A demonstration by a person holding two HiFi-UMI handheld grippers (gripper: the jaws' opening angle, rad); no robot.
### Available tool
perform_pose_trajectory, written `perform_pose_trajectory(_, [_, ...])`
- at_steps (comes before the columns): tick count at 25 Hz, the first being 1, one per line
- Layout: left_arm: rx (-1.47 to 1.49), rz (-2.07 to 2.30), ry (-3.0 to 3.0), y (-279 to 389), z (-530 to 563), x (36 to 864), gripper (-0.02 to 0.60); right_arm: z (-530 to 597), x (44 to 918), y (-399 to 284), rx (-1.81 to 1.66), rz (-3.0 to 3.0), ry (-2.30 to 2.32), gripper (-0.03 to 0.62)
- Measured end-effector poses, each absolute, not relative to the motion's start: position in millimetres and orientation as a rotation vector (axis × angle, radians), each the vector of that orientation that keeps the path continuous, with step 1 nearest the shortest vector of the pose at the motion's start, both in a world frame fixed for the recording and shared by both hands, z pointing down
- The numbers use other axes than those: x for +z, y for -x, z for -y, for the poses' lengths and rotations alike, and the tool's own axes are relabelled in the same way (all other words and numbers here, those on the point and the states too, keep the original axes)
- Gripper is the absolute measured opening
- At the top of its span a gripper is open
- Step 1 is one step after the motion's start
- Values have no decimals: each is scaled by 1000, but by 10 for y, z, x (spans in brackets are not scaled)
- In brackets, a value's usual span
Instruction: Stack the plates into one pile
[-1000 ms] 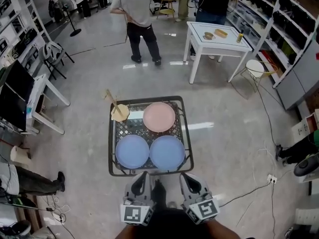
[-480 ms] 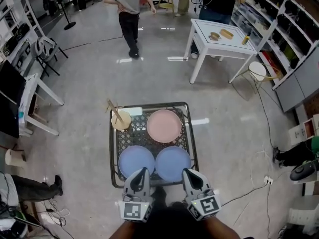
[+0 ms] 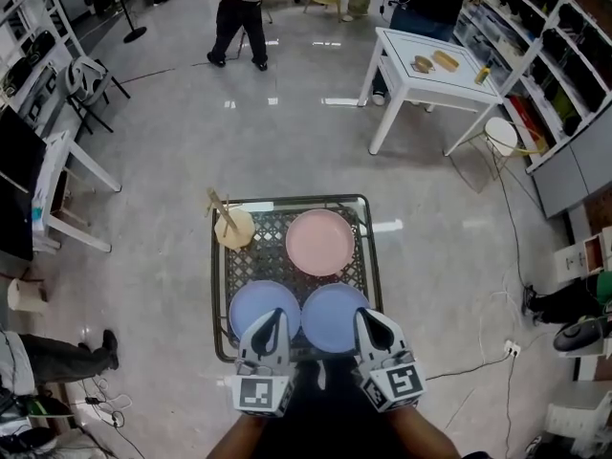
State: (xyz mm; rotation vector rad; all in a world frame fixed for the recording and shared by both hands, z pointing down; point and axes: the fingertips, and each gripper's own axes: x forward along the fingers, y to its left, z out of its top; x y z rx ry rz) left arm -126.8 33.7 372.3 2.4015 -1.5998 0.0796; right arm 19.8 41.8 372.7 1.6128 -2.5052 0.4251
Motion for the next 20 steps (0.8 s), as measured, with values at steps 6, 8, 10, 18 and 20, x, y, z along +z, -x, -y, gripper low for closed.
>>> perform_pose_trajectory(6, [102, 1608, -2397, 1195, -23, 3796, 12, -72, 3832, -302, 445, 2495, -1612, 6])
perform_pose_trajectory(8, [111, 1613, -2390, 1170, 97, 3845, 12, 43, 3891, -325, 453, 2497, -1596, 6])
perform_pose_trajectory(10, [134, 1613, -2366, 1130, 221, 3963, 12, 164, 3932, -360, 449, 2499, -1580, 6])
perform_pose_trajectory(18, [278, 1593, -2317, 959, 737, 4485, 12, 716, 4276, -575, 542, 2441, -1573, 6])
perform_pose_trajectory(20, [286, 1591, -2300, 938, 840, 4571, 12, 822, 4381, -599, 565, 2433, -1555, 6])
